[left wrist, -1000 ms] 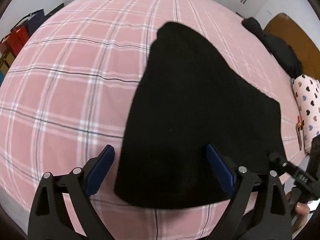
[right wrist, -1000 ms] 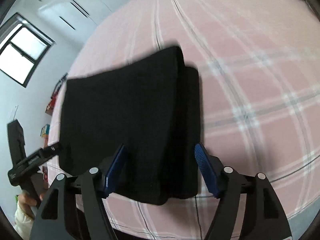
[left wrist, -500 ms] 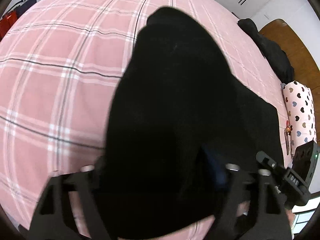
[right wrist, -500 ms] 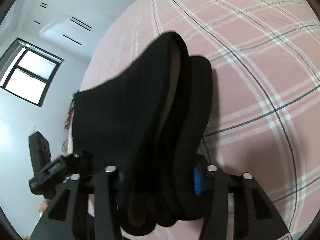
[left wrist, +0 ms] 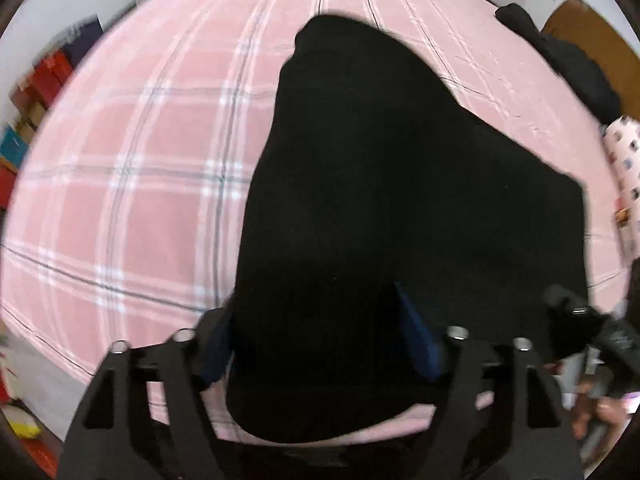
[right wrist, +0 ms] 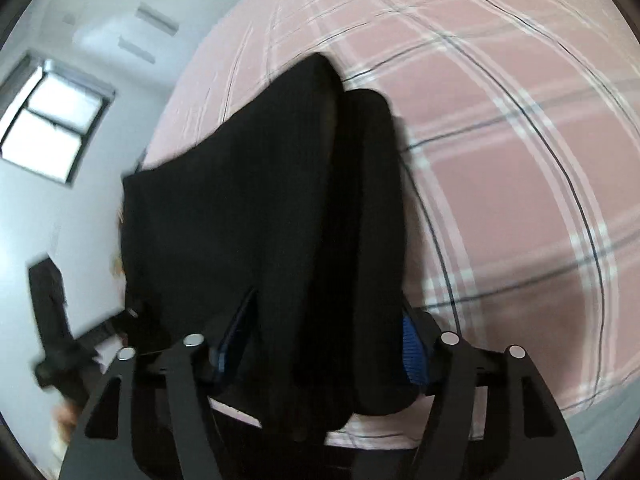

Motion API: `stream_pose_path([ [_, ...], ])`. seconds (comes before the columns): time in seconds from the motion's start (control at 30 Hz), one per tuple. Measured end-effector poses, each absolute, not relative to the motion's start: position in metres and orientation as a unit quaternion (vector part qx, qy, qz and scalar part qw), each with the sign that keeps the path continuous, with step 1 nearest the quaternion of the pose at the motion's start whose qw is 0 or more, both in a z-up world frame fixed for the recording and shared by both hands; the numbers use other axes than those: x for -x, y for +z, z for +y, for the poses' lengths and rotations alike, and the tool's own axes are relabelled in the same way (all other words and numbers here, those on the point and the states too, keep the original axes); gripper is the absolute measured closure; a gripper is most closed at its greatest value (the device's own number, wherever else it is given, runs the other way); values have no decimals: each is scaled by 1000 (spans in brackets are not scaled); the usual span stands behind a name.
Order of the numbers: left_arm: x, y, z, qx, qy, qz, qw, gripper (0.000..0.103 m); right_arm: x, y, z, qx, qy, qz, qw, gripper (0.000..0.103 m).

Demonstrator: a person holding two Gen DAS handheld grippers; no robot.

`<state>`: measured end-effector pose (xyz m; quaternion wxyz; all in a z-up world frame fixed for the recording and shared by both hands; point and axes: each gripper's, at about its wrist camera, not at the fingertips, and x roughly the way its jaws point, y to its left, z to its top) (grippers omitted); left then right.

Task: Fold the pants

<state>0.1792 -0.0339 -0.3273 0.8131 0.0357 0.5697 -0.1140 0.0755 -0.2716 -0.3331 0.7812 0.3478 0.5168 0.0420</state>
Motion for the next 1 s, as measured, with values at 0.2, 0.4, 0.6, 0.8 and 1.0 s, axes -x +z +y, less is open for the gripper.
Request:
stream_pose_path([
  [0.2, -183, -331, -42, -60, -113, 568, 813, 16, -82, -325, -260, -329, 28, 524, 785, 30],
  [0.4, -190, -342, -33, -37, -120, 582, 803, 9, -81, -335, -258, -335, 27, 522, 784, 22],
  [0.6, -203, -362, -12, 21, -137, 606, 783, 7, -76, -334, -257, -324, 25, 519, 791, 19],
  [0.8, -202, -358, -1, 43, -140, 617, 773, 16, -79, -331, -254, -319, 25, 513, 797, 42],
  [1.0, -186, -335, -7, 17, -137, 607, 783, 53, -68, -314, -256, -305, 29, 503, 808, 58],
])
